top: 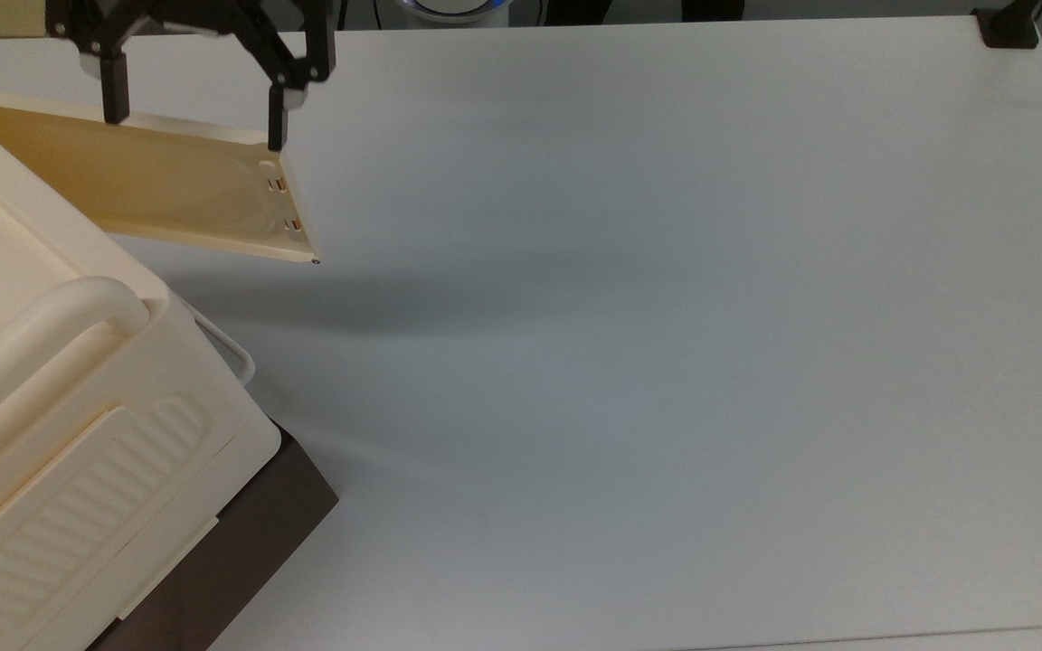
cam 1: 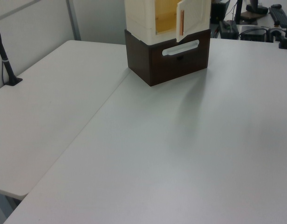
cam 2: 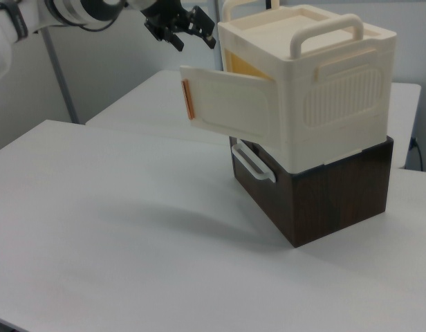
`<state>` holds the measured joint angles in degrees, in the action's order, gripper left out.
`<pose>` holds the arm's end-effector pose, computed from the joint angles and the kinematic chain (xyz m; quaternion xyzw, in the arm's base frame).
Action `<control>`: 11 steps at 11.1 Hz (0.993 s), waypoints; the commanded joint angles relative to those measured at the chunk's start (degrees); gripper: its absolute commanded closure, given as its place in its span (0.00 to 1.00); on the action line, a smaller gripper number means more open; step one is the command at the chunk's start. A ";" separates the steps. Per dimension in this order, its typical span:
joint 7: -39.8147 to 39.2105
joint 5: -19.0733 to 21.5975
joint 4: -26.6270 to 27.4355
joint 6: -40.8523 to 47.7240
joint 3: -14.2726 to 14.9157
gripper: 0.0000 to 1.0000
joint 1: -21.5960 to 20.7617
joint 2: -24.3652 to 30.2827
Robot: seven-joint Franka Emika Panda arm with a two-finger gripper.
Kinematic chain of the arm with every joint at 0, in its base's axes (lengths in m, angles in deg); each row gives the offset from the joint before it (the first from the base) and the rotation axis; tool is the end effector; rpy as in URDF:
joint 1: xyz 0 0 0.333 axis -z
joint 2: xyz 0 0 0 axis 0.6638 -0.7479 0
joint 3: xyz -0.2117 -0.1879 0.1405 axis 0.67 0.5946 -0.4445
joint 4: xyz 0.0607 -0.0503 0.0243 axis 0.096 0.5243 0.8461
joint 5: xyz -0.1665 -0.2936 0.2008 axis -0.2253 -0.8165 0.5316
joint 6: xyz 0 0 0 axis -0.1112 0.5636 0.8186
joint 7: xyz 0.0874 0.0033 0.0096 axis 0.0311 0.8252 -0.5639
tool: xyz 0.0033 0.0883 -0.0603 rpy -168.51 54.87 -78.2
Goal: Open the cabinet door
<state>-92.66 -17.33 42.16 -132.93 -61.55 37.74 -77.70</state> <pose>0.6645 -0.0495 0.6996 0.9483 -0.0010 0.3059 0.0841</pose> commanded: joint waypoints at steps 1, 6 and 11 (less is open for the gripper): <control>-1.43 0.47 2.44 0.14 0.48 0.00 -0.46 -0.24; -19.88 0.38 1.83 27.19 0.66 0.00 -0.19 1.96; -8.88 1.43 2.35 30.57 -0.40 0.00 -1.24 2.14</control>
<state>-109.52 -17.13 42.87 -103.31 -61.56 37.60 -76.60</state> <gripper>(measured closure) 0.000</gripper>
